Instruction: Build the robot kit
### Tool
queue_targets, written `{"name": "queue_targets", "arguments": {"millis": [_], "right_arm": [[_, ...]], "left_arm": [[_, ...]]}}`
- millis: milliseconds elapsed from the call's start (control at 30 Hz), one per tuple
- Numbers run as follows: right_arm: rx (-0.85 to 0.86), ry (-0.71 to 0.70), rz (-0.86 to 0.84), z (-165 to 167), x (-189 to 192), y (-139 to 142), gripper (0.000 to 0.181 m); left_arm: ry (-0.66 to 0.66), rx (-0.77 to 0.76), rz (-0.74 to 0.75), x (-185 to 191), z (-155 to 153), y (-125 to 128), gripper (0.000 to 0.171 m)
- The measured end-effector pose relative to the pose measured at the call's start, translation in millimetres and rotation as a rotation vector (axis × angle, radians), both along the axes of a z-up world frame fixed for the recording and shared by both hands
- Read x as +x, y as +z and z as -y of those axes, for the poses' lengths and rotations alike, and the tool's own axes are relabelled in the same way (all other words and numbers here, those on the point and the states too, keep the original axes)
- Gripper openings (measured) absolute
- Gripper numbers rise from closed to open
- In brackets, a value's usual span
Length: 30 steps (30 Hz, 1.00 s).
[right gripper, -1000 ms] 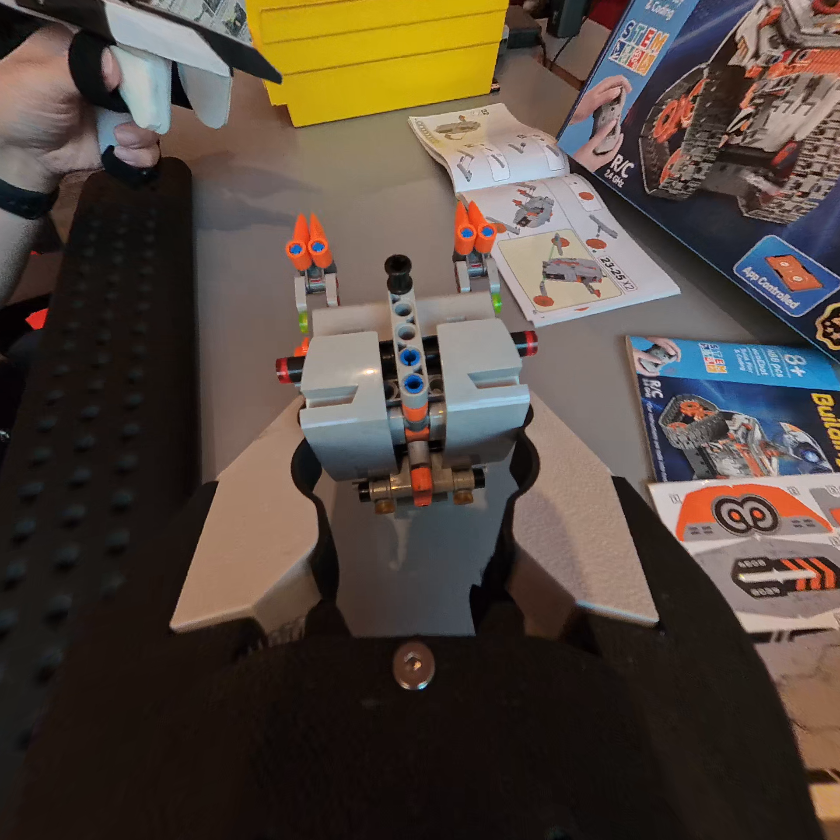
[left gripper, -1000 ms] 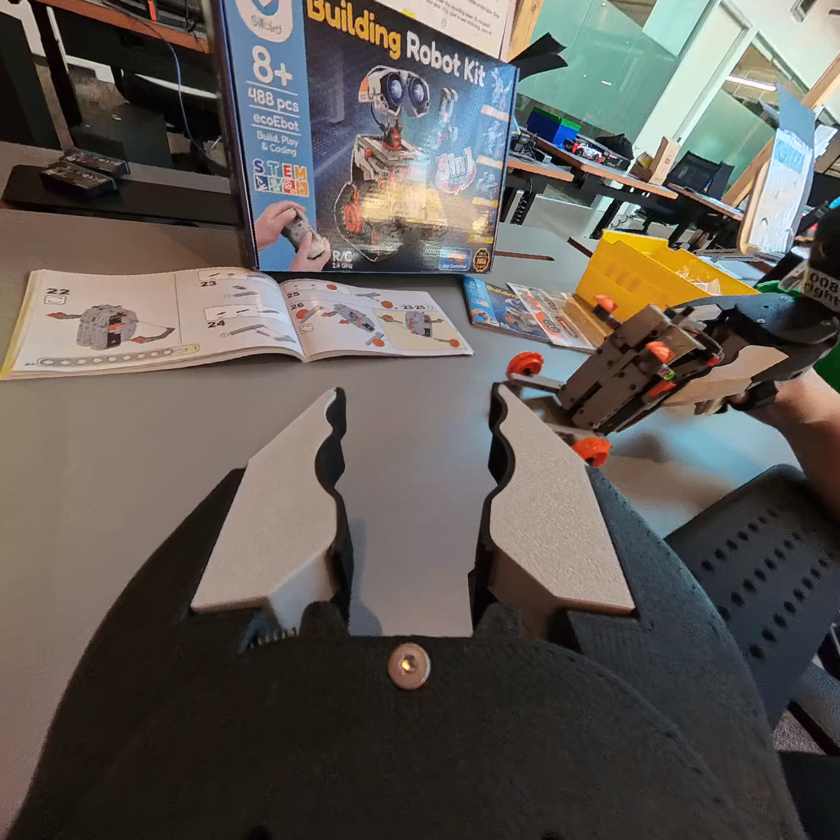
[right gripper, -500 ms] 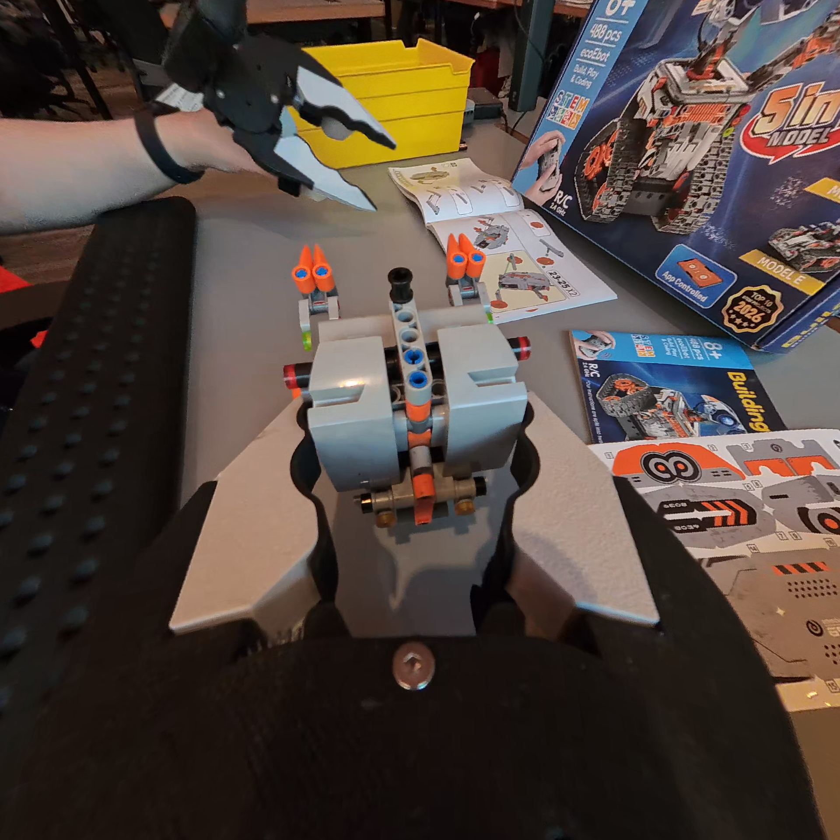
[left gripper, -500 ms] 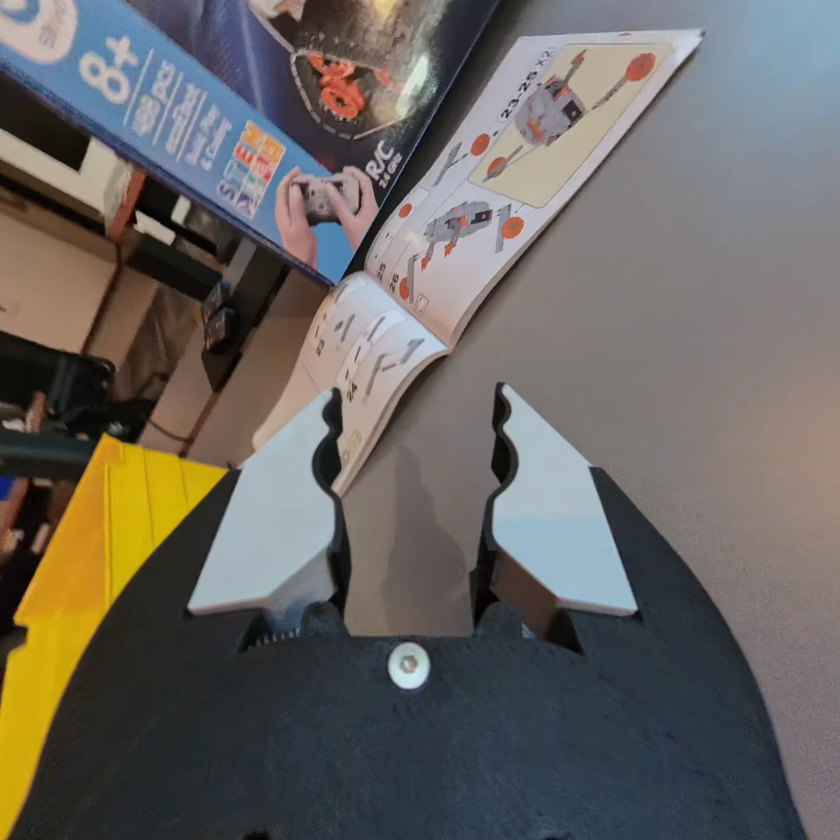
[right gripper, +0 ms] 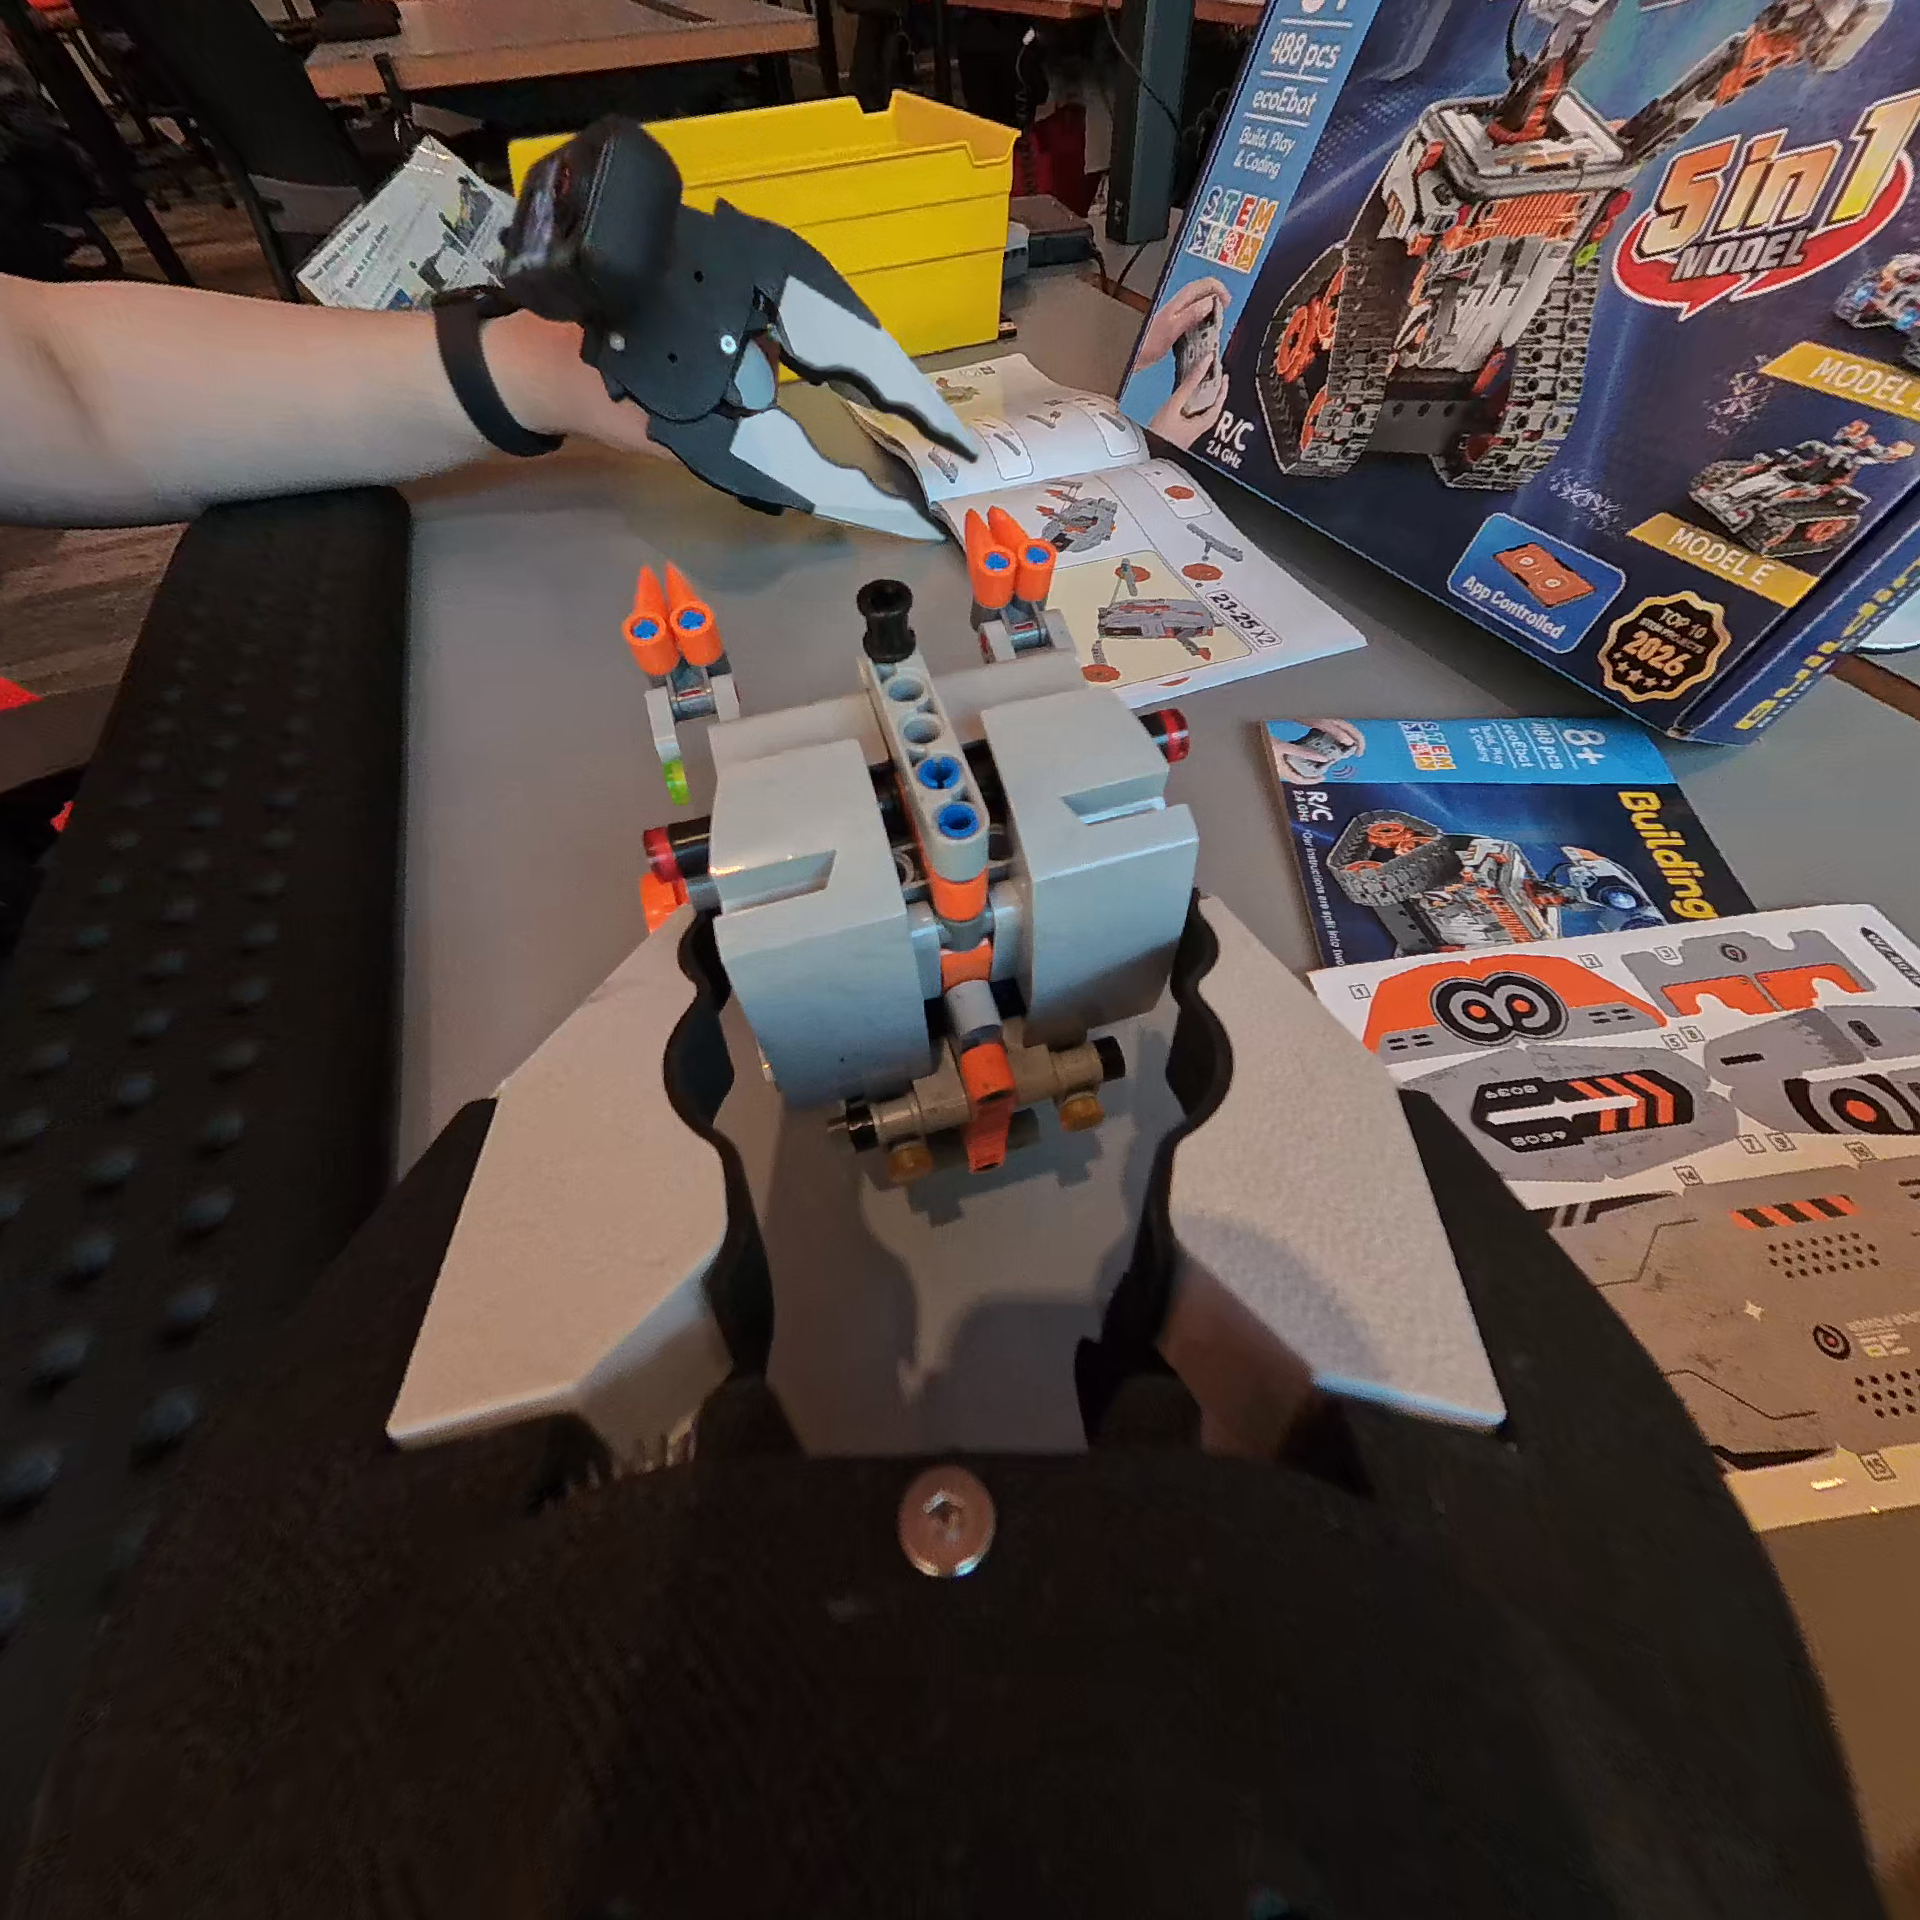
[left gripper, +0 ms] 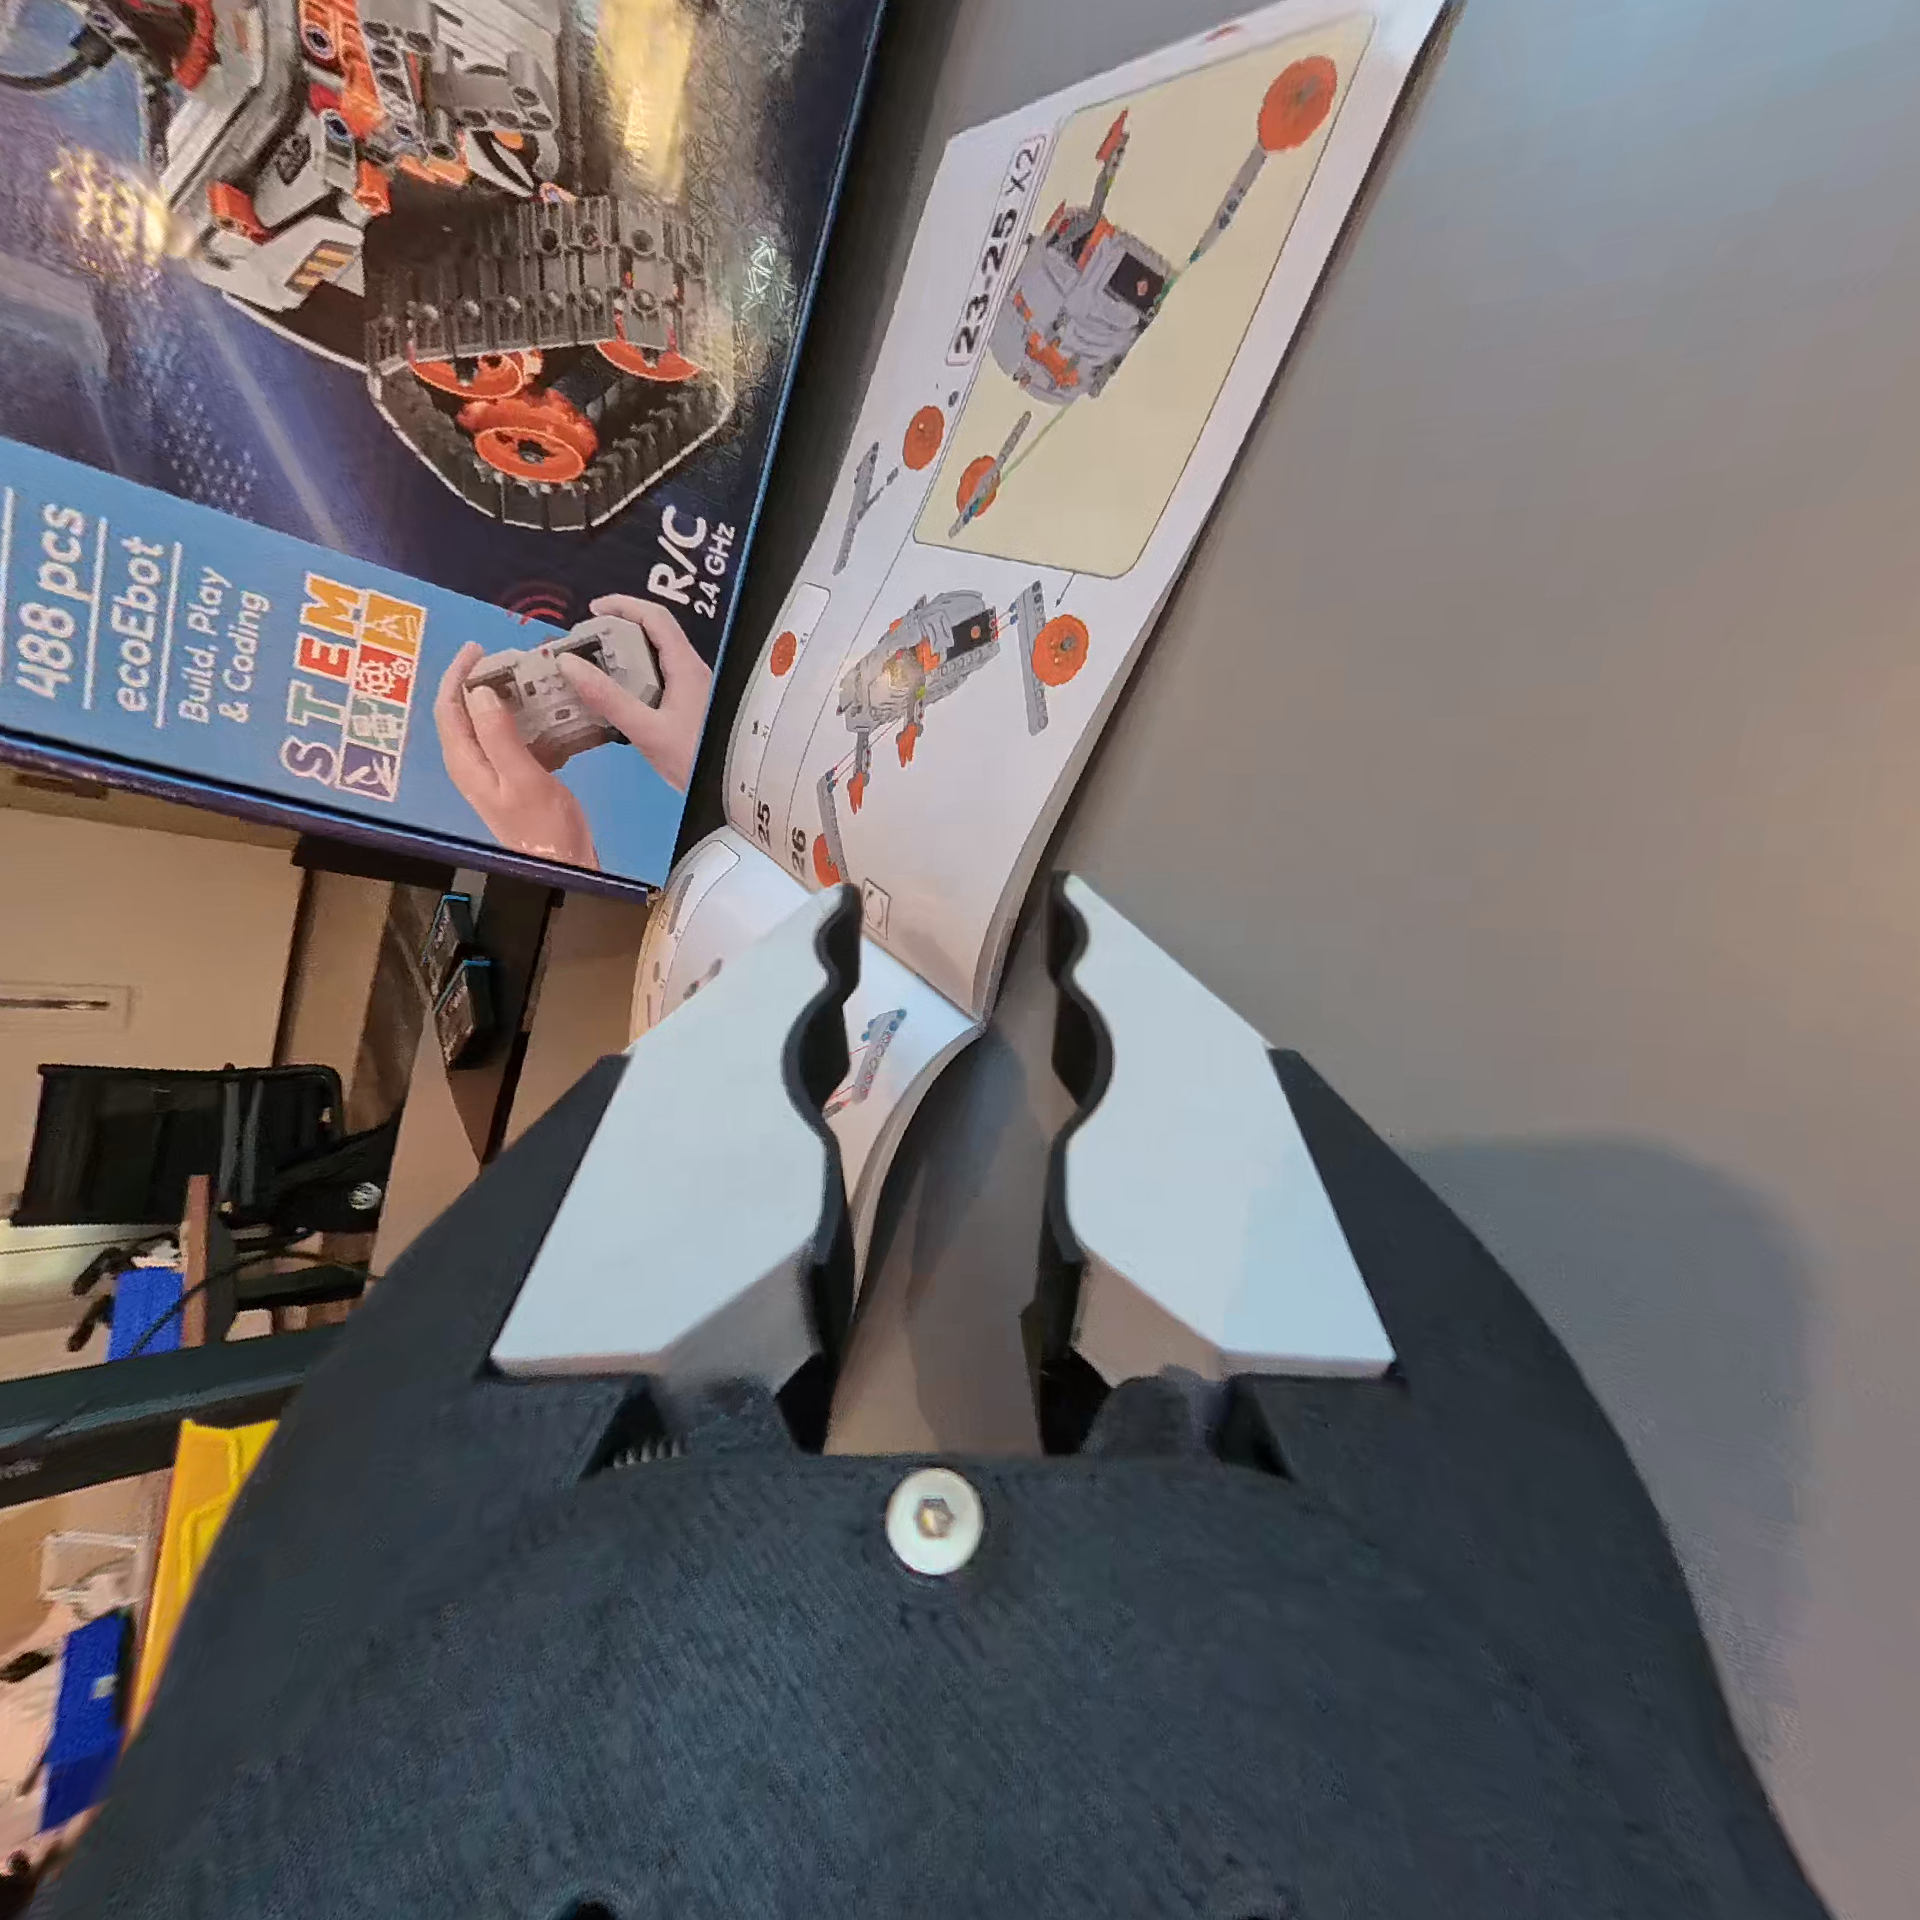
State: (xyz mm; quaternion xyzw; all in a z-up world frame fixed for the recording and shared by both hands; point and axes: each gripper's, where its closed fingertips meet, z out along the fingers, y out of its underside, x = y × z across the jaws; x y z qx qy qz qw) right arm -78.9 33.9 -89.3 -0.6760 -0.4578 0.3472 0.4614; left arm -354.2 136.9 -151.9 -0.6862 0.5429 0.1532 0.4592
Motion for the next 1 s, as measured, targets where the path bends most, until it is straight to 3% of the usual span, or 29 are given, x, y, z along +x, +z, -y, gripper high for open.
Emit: {"name": "queue_targets", "arguments": {"millis": [200, 467, 800, 867, 1000], "right_arm": [[-0.038, 0.015, -0.031, 0, 0, -2, 0.084], [-0.053, 0.011, -0.068, -2, 9, 0, 0.084], [-0.064, -0.009, -0.108, -6, 21, 1, 0.084], [-0.069, -0.019, -0.119, -6, 22, 2, 0.088], [-0.074, -0.024, -0.159, -5, 15, 10, 0.113]], "left_arm": [[-0.047, 0.022, -0.042, 5, 2, -10, 0.004], [-0.042, 0.06, -0.154, 1, 21, -9, 0.001], [-0.151, 0.082, -0.182, 35, 49, -10, 0.003], [-0.168, 0.065, -0.125, 38, 53, -8, 0.008], [-0.164, -0.041, 0.073, 39, 60, 2, 0.029]]}}
